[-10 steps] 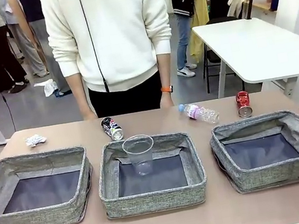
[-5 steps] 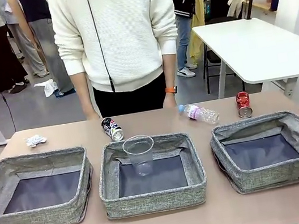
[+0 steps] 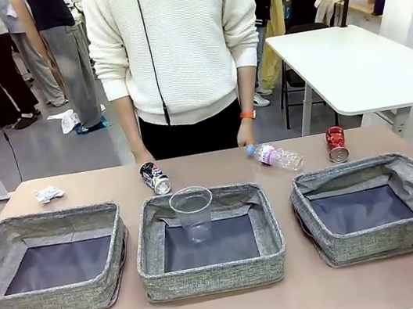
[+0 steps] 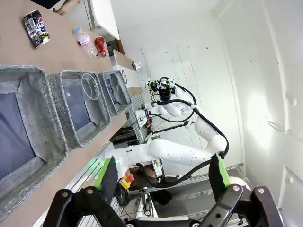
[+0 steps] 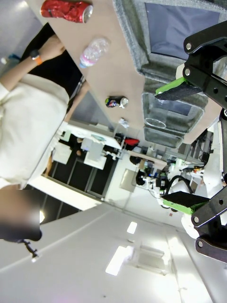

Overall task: Sort the waste into the appropriate baskets.
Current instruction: Pick up the waste item pointed out by the person.

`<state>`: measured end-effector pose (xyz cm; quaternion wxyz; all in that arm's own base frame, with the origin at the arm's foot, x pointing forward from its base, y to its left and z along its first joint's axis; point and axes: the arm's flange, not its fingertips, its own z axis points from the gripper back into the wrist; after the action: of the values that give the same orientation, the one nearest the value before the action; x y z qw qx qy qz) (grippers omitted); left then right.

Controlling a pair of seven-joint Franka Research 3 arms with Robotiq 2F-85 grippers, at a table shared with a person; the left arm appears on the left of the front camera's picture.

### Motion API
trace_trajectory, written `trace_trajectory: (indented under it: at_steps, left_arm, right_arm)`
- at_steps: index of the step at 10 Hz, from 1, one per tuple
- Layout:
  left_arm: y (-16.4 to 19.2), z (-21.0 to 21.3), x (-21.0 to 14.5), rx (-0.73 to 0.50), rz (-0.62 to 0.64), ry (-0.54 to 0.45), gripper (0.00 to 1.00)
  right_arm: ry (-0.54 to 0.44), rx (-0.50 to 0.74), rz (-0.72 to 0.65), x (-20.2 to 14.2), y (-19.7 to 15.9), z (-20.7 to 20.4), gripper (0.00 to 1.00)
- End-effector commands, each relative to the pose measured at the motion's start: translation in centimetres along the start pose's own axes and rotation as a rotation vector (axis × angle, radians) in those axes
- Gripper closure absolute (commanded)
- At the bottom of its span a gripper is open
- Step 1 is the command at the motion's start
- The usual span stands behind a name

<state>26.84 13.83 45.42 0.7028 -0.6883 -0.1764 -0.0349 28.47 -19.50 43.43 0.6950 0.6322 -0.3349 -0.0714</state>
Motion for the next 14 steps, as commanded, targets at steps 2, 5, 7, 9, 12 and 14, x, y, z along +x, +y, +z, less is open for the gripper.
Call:
trace_trajectory:
  at_steps: [2,5,7,9,12,14]
  left_arm:
    - [-0.7,0.1,-0.1,-0.006,0.013,0.006,0.00]
    - [-0.7,0.1,-0.1,-0.006,0.013,0.006,0.00]
    - [-0.7,0.1,-0.1,-0.006,0.013,0.006,0.00]
    - [-0.7,0.1,-0.1,-0.006,0.013,0.006,0.00]
    - [-0.7,0.1,-0.1,-0.006,0.013,0.006,0.00]
    - [-0.7,0.1,-0.1,-0.006,0.013,0.006,0.00]
  right_arm:
    - [-0.015,0.016,0.027,0.3,0.1,-0.2,0.00]
    - [-0.015,0.016,0.027,0.3,0.1,-0.2,0.00]
    - [-0.015,0.016,0.027,0.3,0.1,-0.2,0.00]
    - [-0.015,0.016,0.027,0.3,0.1,-0.2,0.00]
    - [0.115,-0.253,0.067,2.0,1.7,-5.8,0.00]
    - [0.182,-0.904,0.166,6.3,3.3,-14.9,0.00]
